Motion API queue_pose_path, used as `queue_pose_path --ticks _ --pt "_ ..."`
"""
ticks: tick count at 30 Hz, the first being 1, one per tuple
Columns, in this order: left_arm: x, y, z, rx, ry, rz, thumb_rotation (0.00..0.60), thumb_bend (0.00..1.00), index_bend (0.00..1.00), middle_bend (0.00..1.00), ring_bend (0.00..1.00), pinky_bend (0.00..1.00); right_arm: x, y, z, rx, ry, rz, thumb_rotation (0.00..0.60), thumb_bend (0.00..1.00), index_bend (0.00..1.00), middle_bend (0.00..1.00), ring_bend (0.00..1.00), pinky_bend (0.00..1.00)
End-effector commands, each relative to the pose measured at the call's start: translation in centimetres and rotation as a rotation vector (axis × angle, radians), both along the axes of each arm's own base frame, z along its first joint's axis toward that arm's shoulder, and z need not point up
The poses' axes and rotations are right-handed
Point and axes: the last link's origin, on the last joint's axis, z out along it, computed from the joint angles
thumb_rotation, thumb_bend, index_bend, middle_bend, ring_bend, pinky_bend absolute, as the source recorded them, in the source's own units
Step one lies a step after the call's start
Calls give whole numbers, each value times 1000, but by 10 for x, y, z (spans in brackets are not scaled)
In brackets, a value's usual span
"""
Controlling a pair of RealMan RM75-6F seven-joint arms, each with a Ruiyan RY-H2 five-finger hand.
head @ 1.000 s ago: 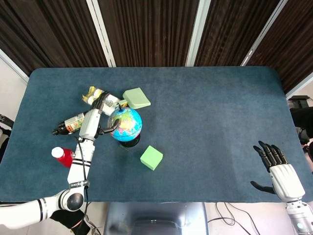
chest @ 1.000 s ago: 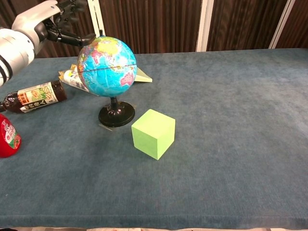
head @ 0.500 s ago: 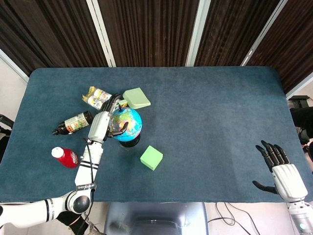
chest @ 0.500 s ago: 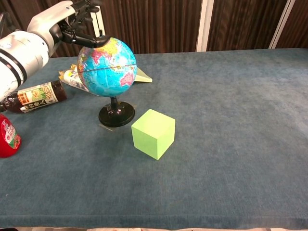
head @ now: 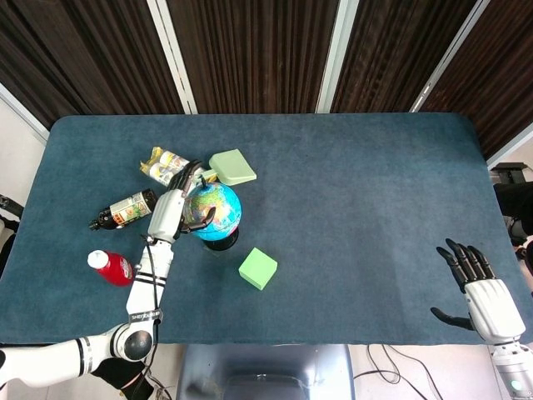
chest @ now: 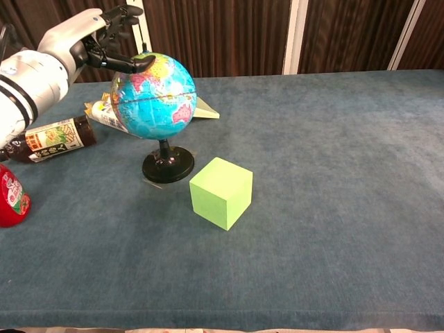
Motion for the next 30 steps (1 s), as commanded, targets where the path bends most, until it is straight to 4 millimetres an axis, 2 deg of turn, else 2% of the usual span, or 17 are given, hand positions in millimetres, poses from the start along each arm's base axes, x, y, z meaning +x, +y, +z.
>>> queue_pose_path --ticks 1,24,30 --pt "-2 -1 0 0 6 0 600 348 0 0 0 0 0 0 0 1 0 0 600 31 0 0 0 0" --pt "-26 9 8 -1 6 59 600 349 0 0 0 0 -1 -1 0 -12 2 -9 600 31 0 0 0 0" --pt "-25 8 14 22 10 50 600 351 0 0 0 0 -1 -1 1 -16 0 -7 600 31 0 0 0 0"
